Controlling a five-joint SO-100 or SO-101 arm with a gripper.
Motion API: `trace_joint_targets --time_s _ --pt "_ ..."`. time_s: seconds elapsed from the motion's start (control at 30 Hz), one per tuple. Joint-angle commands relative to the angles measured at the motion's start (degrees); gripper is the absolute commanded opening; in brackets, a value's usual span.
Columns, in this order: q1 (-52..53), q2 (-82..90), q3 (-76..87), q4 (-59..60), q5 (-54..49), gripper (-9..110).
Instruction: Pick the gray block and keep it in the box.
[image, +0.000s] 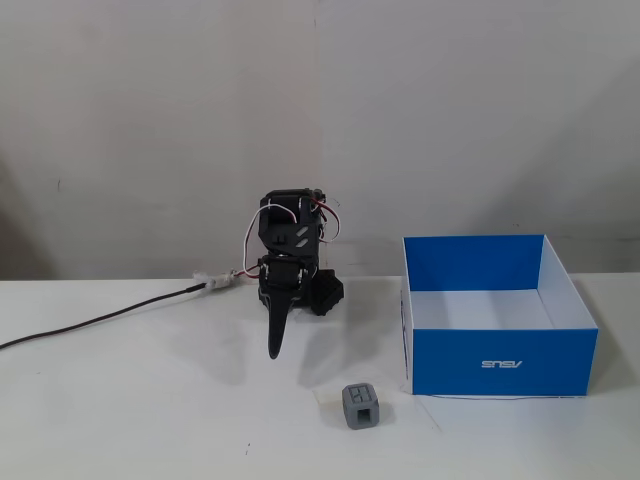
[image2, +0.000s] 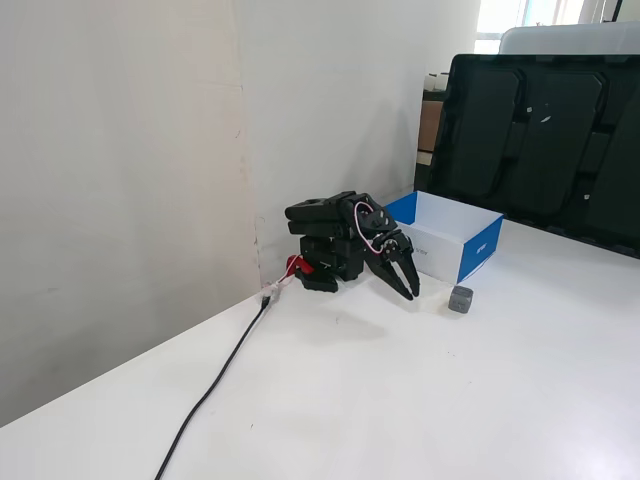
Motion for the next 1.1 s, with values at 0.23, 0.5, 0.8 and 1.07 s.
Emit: trace_joint_targets --time_s 0.23,0.5,0.8,1.07 --pt "-0.79 9.23 0.44 -0.62 -0.35 0" --pt "0.53 9.23 -6.24 -1.67 -0.35 0" --pt "0.35 -12.92 -35.51 0.44 0.09 0" --pt "-3.08 -35.77 -63.81 15.91 0.18 0"
